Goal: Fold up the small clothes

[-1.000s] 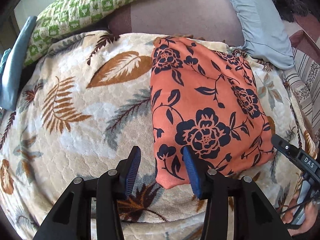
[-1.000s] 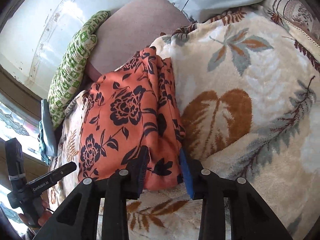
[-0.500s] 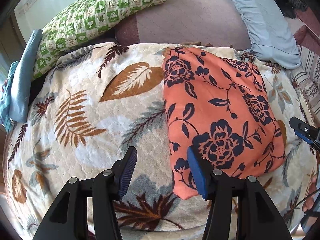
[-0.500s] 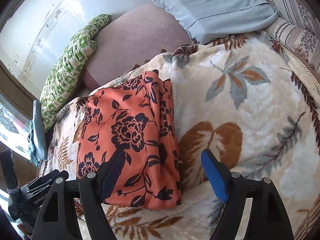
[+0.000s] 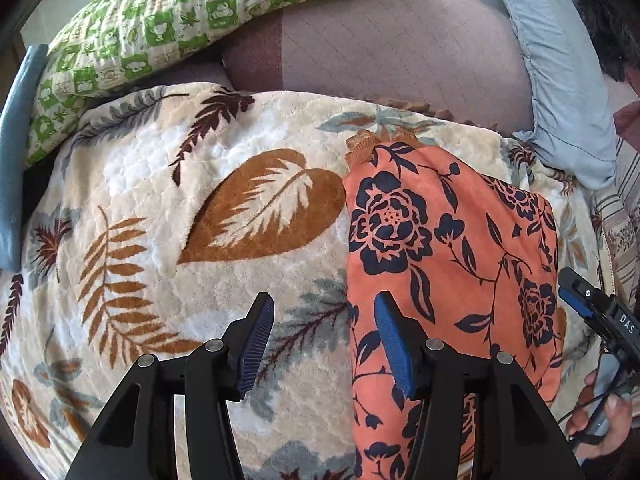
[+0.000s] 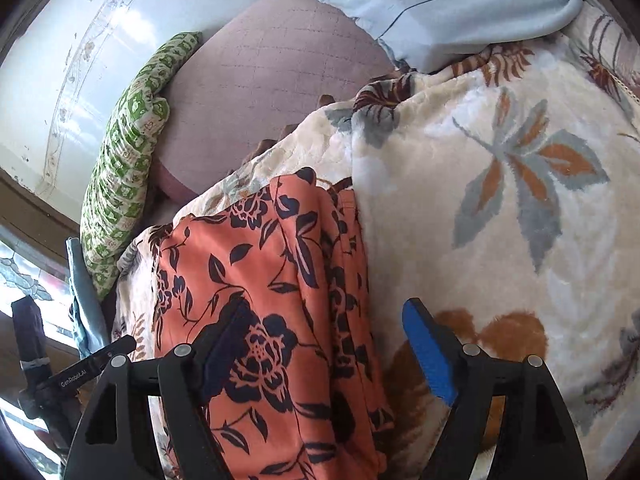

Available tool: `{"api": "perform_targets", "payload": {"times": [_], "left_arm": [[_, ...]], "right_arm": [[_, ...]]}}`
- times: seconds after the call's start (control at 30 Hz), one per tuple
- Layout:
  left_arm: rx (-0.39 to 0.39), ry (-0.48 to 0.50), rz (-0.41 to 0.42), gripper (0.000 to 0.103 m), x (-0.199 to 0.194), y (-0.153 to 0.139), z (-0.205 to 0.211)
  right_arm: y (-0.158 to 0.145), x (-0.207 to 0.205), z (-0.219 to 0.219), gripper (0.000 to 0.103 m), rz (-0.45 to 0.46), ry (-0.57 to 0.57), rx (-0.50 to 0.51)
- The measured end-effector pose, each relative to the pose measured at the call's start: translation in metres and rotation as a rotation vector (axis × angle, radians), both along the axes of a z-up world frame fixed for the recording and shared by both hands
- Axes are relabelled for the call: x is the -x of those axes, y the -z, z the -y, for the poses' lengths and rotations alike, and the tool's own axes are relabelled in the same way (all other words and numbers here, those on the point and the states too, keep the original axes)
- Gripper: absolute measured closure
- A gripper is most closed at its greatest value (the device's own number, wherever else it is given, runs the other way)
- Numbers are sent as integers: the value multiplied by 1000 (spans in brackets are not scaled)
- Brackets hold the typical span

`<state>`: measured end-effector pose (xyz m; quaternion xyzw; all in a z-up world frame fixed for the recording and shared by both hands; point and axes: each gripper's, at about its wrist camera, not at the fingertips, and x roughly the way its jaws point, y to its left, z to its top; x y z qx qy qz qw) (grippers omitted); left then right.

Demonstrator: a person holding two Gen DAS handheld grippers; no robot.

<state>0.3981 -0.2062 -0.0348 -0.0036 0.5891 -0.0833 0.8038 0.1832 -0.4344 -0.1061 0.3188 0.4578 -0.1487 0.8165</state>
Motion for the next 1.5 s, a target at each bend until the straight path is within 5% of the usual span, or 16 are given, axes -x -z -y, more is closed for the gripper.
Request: {"api": "perform_targets", "payload": {"times": [0.17,0.3,0.47,0.53,0.57,0.6,0.7,0.9,1.1,1.37,1.5], "left_arm": [[150,16,-96,50,-13,30,-4],[304,-12,-170,43,-22,57,-16],[445,-23,-300,26,-30,98,-14],[445,-43,-283,26,-31,101,-14],[445,-45,-275,27,-32,99,-14],[436,-47,-271,36,-32,98,-14],[420,-42,-248,57,-30,87,-22],[380,-11,-158,62,-8,39,-56],[346,-47,-56,61,29,-3,-135],[245,-119,-97,61,63,44,-190],[225,-110,-89,48,71,72,-187]], "right_arm": [[20,0,7,24,-9,10,-51],[41,19,17,24,53,-11,-192],[51,29,13,22,129,-57,-265],[48,22,4,25,82,-101,-205],[44,17,-3,38,51,-138,-153],[42,13,-9,62,31,-174,-132],[25,9,-24,70,9,-177,-46],[-17,13,-66,73,84,-209,-36],[-35,10,-133,73,150,-268,-92],[18,3,-198,72,55,-319,-102],[31,5,-191,61,47,-339,-57]]}}
